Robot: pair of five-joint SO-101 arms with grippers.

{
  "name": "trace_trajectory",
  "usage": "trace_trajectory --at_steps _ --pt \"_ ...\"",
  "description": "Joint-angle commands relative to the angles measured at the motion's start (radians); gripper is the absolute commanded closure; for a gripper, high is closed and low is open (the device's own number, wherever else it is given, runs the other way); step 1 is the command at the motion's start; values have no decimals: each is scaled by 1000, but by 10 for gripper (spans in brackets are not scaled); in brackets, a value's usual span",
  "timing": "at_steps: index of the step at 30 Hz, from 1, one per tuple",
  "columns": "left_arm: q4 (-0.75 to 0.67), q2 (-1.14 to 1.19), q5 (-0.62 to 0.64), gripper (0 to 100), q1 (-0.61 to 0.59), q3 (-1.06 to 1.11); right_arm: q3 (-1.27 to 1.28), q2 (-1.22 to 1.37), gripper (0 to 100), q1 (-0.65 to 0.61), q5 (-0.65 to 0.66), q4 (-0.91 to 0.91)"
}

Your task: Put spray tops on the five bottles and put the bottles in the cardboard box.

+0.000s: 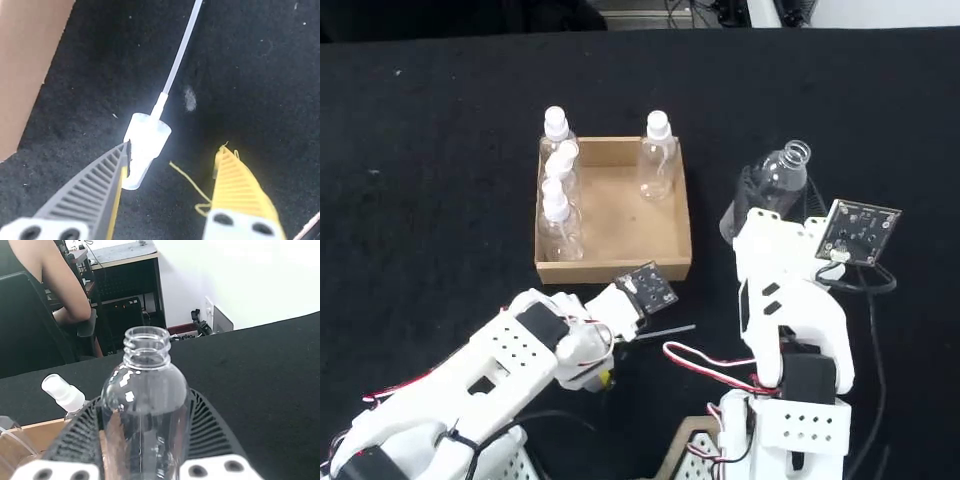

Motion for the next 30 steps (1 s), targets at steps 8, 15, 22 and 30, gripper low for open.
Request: trace_trajectory --at_steps 8,15,22,30 --pt "-12 -2 -101 802 -12 -4 -18 -24 988 25 -6 -34" --pt "-54 -2 -149 802 -122 -8 -18 -24 988 21 -6 -34" --pt "-57 -2 -147 802 -88 -8 -18 -24 988 21 -6 -34" --pt "-166 -2 -146 802 -48 77 -16 -24 988 21 -6 -34"
